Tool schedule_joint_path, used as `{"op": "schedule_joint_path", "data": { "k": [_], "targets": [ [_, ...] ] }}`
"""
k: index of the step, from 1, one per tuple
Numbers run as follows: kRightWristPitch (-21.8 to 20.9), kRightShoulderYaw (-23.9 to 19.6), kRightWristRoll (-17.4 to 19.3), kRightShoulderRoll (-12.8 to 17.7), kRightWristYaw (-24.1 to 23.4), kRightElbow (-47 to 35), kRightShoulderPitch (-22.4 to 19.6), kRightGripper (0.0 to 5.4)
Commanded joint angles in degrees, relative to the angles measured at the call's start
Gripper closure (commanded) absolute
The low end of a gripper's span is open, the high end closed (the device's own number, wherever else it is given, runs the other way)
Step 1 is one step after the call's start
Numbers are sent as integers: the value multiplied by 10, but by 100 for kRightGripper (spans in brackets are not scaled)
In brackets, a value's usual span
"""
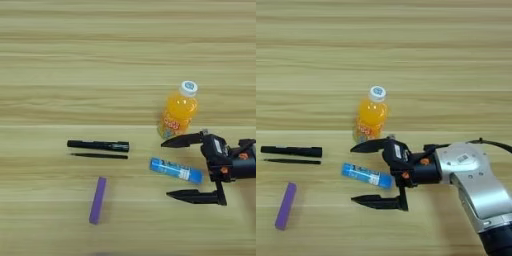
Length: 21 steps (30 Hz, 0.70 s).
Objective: Move the objects on the table
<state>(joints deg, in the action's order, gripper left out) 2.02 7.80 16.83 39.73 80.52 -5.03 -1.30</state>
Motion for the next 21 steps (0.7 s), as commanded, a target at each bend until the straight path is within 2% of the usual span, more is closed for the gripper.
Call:
{"op": "schedule_joint_path", "data": {
  "k": [1,11,21],
  "targets": [
    [-8,11,-15,9,-11,-20,-42,3],
    [-18,59,-45,-15,-4,-8,-86,3],
    [-9,89,-46,-48,-3,-1,-118,3]
  ]
}}
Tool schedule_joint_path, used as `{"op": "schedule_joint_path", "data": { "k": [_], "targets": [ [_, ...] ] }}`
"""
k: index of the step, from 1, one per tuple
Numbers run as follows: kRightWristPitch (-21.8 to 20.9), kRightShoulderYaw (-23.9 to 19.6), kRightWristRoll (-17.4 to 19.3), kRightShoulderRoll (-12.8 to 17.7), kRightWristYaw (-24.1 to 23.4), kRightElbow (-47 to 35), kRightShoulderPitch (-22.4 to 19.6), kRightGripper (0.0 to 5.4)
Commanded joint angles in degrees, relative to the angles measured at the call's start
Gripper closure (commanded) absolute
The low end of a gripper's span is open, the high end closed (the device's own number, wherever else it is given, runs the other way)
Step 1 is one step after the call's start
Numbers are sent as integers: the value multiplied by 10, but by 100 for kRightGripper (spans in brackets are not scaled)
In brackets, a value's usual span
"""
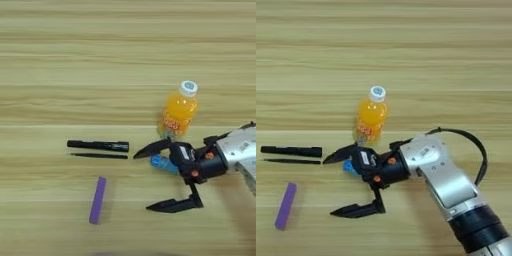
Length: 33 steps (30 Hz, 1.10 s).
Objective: Move the objects on the table
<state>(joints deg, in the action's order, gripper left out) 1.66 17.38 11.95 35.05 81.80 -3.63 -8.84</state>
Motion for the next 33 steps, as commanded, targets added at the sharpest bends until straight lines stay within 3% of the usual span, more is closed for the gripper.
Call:
{"op": "schedule_joint_path", "data": {
  "k": [1,26,33],
  "targets": [
    [-3,-5,4,-4,-16,-17,-44,3],
    [0,54,-23,-54,-19,-21,-76,3],
    [46,58,-6,-69,-39,-61,-59,3]
  ]
}}
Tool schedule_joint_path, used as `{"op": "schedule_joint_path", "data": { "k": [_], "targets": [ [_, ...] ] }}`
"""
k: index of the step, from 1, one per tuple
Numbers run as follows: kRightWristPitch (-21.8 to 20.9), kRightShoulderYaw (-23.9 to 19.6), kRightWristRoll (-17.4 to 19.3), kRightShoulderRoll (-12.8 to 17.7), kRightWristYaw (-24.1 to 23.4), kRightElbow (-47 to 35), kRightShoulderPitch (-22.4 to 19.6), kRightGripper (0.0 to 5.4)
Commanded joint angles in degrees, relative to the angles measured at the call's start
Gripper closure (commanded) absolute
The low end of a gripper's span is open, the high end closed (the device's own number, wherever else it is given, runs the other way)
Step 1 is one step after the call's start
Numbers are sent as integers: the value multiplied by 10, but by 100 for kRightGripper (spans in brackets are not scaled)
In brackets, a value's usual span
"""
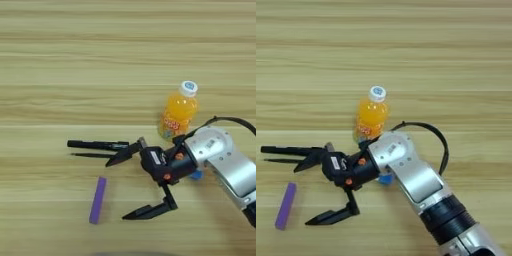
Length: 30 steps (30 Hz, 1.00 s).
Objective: Move the objects on the table
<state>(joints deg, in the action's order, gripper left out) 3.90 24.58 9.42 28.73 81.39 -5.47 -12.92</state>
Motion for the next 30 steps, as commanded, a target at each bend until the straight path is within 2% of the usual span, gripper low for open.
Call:
{"op": "schedule_joint_path", "data": {
  "k": [1,5,12,21,26,30],
  "targets": [
    [32,-14,22,-10,-40,-47,-16,3],
    [51,-8,16,-22,-61,-51,-13,3],
    [55,15,-11,-30,-76,-31,-24,3],
    [56,57,-68,-35,-94,-17,-30,3],
    [56,71,-82,-54,-104,-10,-31,3],
    [63,77,-86,-58,-108,-9,-29,3]
  ]
}}
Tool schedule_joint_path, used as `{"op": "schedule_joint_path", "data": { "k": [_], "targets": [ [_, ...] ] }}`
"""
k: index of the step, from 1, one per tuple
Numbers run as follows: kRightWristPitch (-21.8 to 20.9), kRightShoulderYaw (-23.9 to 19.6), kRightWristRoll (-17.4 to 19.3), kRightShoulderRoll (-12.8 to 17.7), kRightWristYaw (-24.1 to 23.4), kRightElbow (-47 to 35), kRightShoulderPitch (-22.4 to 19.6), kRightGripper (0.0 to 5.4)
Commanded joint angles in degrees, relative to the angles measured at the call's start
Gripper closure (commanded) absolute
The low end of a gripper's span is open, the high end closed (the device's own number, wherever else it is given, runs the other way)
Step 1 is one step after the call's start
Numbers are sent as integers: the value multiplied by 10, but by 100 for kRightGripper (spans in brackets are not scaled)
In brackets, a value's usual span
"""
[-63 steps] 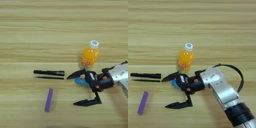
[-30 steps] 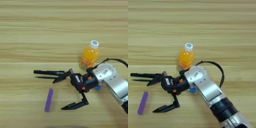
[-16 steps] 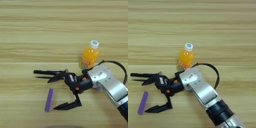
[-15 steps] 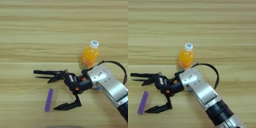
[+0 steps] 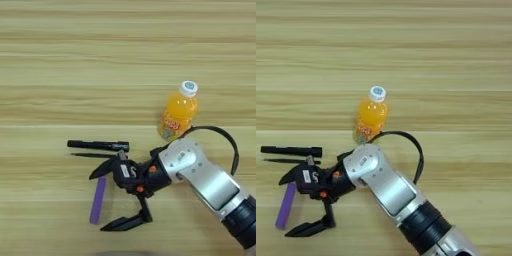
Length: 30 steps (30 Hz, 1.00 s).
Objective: Move the objects on the table
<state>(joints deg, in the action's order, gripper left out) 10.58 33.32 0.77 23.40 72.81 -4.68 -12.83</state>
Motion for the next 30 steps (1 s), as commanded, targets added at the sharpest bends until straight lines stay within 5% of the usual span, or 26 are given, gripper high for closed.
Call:
{"op": "schedule_joint_path", "data": {
  "k": [1,30],
  "targets": [
    [-3,-11,0,-4,-23,-17,-29,3],
    [2,-21,-2,0,-22,-1,-29,402]
  ]
}}
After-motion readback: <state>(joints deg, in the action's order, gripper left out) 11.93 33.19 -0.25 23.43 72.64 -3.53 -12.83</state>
